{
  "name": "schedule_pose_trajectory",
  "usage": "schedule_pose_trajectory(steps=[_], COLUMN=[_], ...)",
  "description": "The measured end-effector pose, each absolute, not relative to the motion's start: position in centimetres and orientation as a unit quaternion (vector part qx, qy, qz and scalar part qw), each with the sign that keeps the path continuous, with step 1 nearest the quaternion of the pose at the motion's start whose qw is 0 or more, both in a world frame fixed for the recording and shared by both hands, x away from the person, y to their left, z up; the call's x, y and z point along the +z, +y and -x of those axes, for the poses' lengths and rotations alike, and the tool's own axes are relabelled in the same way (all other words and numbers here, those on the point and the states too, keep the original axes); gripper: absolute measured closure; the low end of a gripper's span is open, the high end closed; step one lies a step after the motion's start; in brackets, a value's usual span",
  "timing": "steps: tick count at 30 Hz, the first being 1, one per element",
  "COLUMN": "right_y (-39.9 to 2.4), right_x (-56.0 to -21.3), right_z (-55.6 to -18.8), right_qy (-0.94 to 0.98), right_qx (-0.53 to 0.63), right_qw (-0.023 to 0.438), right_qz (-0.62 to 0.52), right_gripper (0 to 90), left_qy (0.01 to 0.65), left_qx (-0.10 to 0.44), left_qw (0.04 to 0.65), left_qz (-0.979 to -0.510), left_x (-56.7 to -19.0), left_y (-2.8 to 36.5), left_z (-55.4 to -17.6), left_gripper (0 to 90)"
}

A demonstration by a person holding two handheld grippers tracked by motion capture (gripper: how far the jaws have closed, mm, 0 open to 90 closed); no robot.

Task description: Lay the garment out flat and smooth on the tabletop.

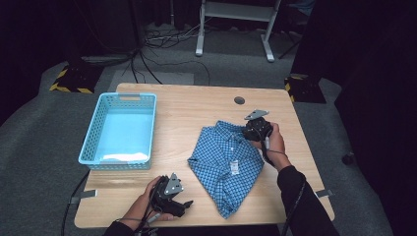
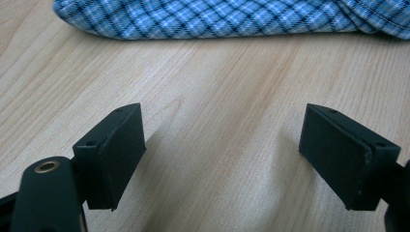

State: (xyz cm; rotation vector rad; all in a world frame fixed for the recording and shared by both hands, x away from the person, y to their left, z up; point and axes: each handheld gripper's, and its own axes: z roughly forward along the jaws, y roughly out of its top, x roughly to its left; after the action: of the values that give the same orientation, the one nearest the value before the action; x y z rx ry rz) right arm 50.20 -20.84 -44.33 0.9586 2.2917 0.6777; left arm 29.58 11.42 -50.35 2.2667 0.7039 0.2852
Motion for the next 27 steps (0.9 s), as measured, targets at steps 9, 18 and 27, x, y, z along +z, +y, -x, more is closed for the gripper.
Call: schedule_pose_trajectory(steps=[9, 18, 27], right_y=[-22.2, -23.3, -24.4], right_x=[-42.9, -43.6, -44.6], right_z=[-47.4, -41.4, -38.0], right_qy=[0.856, 0.885, 0.891], right_qx=[0.301, 0.317, 0.326], right_qw=[0.254, 0.196, 0.169], right_qz=[-0.335, -0.28, -0.267], right_gripper=[47.3, 46.2, 45.5], left_qy=[0.275, 0.263, 0.237], left_qx=[0.11, 0.114, 0.108], left_qw=[0.357, 0.361, 0.383], left_qz=[-0.886, -0.888, -0.886], left_x=[-50.1, -48.6, -46.7], left_y=[11.2, 9.6, 6.3], left_z=[-29.6, -30.1, -31.8], left_gripper=[16.4, 22.7, 24.2])
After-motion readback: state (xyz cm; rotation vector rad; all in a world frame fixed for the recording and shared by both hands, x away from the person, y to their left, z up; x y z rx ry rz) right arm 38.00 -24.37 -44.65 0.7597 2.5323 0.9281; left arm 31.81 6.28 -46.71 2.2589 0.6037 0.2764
